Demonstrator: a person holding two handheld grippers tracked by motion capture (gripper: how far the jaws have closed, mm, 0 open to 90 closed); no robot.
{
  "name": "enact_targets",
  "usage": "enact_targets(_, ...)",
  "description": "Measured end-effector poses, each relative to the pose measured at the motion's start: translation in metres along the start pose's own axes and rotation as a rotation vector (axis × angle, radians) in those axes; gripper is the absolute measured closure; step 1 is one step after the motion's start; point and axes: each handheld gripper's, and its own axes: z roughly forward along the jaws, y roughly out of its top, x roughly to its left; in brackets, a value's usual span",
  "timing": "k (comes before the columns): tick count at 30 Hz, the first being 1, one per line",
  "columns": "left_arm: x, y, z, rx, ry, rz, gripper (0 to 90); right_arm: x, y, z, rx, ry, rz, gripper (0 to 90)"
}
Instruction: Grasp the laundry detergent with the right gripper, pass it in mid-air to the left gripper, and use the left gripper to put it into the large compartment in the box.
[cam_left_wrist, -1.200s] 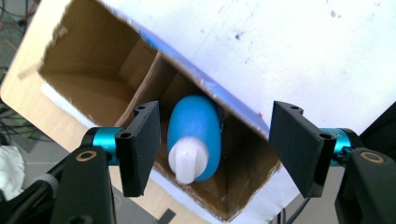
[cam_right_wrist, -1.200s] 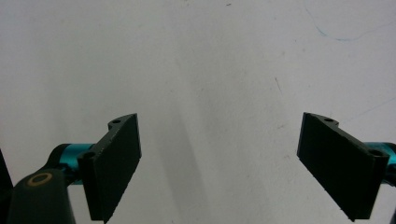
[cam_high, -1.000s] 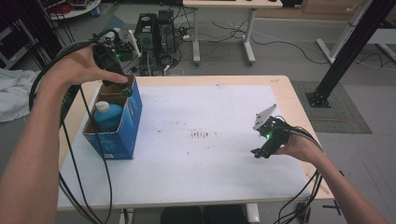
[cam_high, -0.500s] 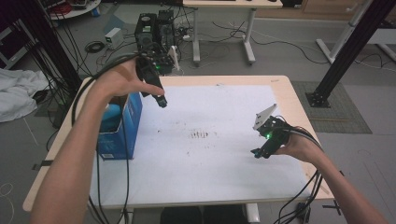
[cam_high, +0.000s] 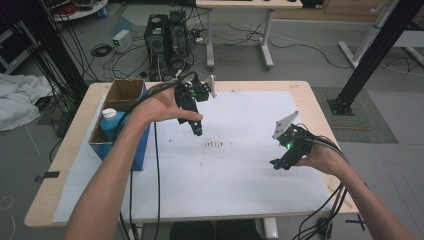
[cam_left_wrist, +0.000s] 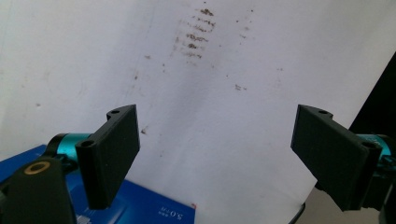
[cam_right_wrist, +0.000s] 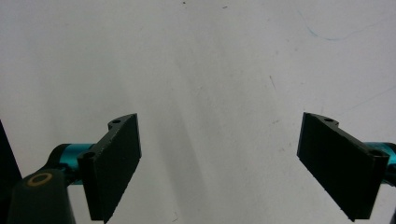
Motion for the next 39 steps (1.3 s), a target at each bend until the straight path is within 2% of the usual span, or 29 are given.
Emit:
enact_targets(4, -0.003, 0.002, 0.015, 0.015, -0.004, 0.004, 15.6, -0.001, -0.001, -0.003, -0.007, -0.006, 0.007, 12.8)
enact_targets(7, -0.006, 0.002, 0.025, 0.013, -0.022, 0.0, 15.6, -0.001, -0.002, -0.004, -0.008, -0.007, 0.011, 12.8)
enact_targets(12, -0.008, 0.001, 0.034, 0.023, -0.04, 0.011, 15.6, -0.001, -0.002, -0.004, -0.004, -0.009, 0.015, 12.8)
enact_targets(14, -0.008, 0.0, 0.036, 0.021, -0.035, 0.008, 15.6, -0.002, -0.002, -0.004, -0.004, -0.009, 0.017, 12.8)
enact_targets(39, -0.009, -0.003, 0.034, 0.007, -0.032, 0.006, 15.6, -0.001, -0.001, -0.006, 0.001, -0.018, 0.018, 12.8)
